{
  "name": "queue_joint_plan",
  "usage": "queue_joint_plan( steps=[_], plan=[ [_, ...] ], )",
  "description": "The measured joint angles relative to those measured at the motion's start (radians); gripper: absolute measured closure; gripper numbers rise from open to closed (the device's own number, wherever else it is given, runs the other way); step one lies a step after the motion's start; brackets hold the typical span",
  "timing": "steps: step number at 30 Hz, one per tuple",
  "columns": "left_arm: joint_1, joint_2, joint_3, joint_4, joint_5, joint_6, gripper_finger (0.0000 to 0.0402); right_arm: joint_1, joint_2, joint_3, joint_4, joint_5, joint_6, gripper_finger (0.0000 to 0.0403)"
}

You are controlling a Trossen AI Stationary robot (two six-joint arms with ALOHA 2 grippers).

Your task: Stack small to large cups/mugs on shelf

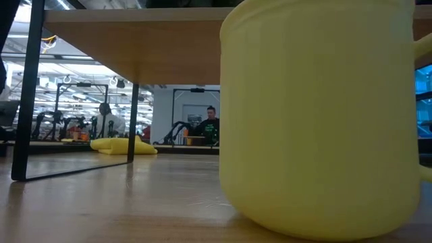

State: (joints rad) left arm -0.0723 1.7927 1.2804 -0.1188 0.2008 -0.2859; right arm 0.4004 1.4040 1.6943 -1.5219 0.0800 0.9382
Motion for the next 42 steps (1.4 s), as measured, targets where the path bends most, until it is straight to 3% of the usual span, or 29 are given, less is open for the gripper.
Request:
queue_joint_plan(
  steps=[10,14,19,26,31,39,42],
  plan=[
    [0.0,0.0,0.0,0.001,-0.008,0.001,0.0396,0.002,-0.002,0.064,0.026,-0.025,0.029,0.0359],
    [0.002,0.002,-0.001,0.028,0.019,-0.001,0.0396,0.003,-0.001,0.157,0.016,0.128,0.027,0.0359],
    [0.006,-0.04,0.031,0.086,0.148,-0.053,0.0396,0.002,-0.002,0.271,-0.049,0.31,-0.009,0.0359],
    [0.004,-0.161,0.167,0.027,0.15,-0.046,0.0396,0.001,-0.002,0.352,-0.033,0.355,-0.308,0.0359],
    [0.0,-0.256,0.205,-0.03,0.158,-0.047,0.0396,0.001,-0.001,0.378,0.08,0.421,-0.24,0.0359],
    [-0.005,-0.389,0.207,-0.032,0.164,-0.049,0.0396,-0.003,-0.001,0.383,0.263,0.425,-0.265,0.0359],
    [-0.008,-0.428,0.208,-0.06,0.16,-0.08,0.0396,-0.005,-0.001,0.383,0.302,0.498,-0.247,0.0359]
  ],
)
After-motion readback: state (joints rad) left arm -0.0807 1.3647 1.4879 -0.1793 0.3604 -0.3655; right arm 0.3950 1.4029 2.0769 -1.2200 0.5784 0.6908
